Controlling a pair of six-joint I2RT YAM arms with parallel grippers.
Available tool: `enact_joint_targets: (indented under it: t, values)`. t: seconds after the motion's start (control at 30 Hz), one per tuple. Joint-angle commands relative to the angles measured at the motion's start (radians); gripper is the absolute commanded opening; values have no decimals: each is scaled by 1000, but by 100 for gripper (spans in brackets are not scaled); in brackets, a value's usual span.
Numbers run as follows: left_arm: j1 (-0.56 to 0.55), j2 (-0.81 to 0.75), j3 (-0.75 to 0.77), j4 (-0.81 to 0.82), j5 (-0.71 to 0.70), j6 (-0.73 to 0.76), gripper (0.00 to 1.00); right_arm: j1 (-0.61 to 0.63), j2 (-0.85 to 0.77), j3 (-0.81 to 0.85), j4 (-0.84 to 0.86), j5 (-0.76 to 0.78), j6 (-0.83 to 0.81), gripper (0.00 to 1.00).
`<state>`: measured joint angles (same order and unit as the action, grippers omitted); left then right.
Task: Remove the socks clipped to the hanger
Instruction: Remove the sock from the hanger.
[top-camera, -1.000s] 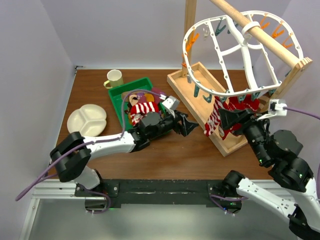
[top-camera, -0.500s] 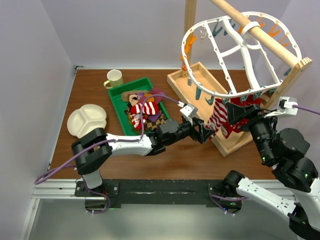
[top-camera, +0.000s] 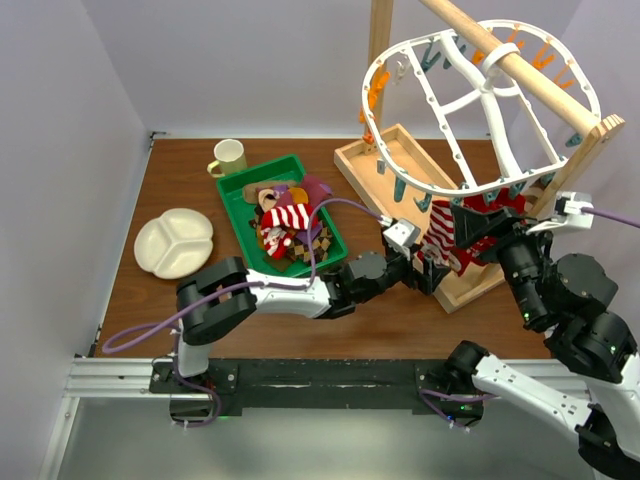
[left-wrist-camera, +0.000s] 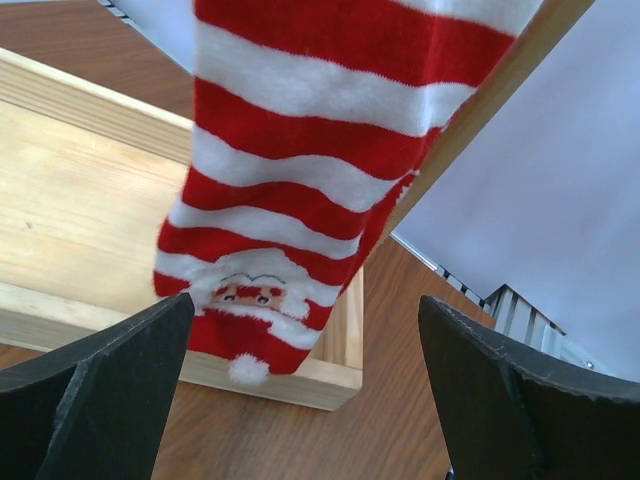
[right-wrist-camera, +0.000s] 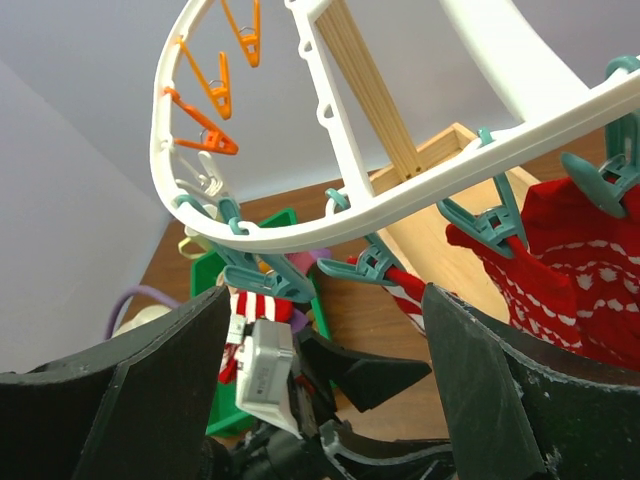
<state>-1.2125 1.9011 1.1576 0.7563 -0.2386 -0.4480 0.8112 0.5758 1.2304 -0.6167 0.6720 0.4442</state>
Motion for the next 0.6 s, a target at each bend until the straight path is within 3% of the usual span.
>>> enact_joint_targets:
  t: [0.0, 0.37, 0.43, 0.57]
  values:
    - [-19, 47, 68, 92, -96, 34, 100, 0, -13, 46, -15, 32, -19, 82]
    - [-25, 145, 180, 63, -395, 29, 100, 0, -31, 52, -31, 23, -19, 82]
    - [-25, 157, 189, 93, -398, 45, 95, 0, -34, 49, -29, 24, -18, 82]
    - [-24, 177, 189, 158, -369, 80, 77, 2, -39, 35, -28, 24, -16, 82]
